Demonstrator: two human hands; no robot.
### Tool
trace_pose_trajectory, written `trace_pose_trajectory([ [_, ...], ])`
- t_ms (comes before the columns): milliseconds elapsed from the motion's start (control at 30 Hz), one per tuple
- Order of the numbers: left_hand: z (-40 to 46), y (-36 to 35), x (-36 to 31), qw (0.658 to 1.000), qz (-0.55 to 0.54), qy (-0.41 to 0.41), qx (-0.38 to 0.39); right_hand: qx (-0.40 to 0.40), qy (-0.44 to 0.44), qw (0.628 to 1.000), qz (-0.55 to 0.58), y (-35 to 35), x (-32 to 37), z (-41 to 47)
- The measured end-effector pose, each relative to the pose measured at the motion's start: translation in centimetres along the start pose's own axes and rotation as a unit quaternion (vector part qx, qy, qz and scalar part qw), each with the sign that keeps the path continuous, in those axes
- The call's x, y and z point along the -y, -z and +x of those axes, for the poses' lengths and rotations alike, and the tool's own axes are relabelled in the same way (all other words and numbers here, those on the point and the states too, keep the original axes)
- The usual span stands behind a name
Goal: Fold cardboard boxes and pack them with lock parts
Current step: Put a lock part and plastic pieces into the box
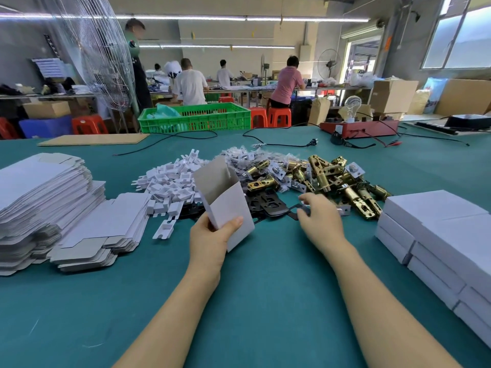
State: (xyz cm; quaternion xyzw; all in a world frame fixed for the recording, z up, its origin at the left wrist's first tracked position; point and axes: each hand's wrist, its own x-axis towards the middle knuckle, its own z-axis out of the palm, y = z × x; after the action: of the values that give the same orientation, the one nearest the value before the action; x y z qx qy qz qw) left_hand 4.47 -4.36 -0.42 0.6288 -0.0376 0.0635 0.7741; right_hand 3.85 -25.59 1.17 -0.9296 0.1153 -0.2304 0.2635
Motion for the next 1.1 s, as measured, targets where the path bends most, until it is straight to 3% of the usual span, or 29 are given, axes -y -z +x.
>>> trace_pose_trajectory([
  [100, 0.1, -0.1, 0.1, 1.0, 0.006, 0.004, 0.007, 0.065, 0.025, 0.994, -0.078, -1.2, -0.6, 0.2],
  [200, 0.1, -0.1, 0.0, 1.0, 0.016, 0.002, 0.019, 0.072, 0.029, 0.989, -0.125, -1.4, -0.7, 0.5],
  [500, -0.2, -0.2, -0.1, 0.998, 0.031, -0.007, 0.049, 0.06, -0.001, 0.998, -0.022, 0.3, -0.9, 0.5],
  [600, -0.2, -0.2, -0.2, 0.997, 0.035, -0.015, 0.066, 0.035, -0.061, 0.993, 0.096, 1.3, -0.4, 0.6],
  [667, -0.3, -0.2, -0.2, 0.996, 0.035, -0.02, 0.075, 0.013, -0.149, 0.941, 0.302, 2.3, 0.2, 1.0],
  [700, -0.3, -0.2, -0.2, 0.996, 0.035, -0.021, 0.079, 0.01, -0.204, 0.883, 0.421, 2.8, 0.4, 1.3],
  [767, -0.4, -0.2, -0.2, 0.996, 0.035, -0.023, 0.082, 0.021, -0.304, 0.731, 0.61, 3.8, 0.4, 1.7],
  [833, -0.4, -0.2, -0.2, 0.996, 0.034, -0.025, 0.084, 0.045, -0.354, 0.615, 0.703, 4.3, -0.2, 1.8],
  [900, -0.4, -0.2, -0.2, 0.995, 0.034, -0.027, 0.086, 0.049, -0.364, 0.574, 0.732, 4.5, -0.7, 1.8],
  [1000, -0.4, -0.2, -0.3, 0.995, 0.032, -0.024, 0.094, 0.03, -0.366, 0.609, 0.704, 4.9, -0.3, 1.7],
  [1100, -0.5, -0.3, -0.4, 0.992, 0.038, -0.013, 0.123, 0.068, -0.32, 0.708, 0.625, 6.0, 0.9, 1.6],
])
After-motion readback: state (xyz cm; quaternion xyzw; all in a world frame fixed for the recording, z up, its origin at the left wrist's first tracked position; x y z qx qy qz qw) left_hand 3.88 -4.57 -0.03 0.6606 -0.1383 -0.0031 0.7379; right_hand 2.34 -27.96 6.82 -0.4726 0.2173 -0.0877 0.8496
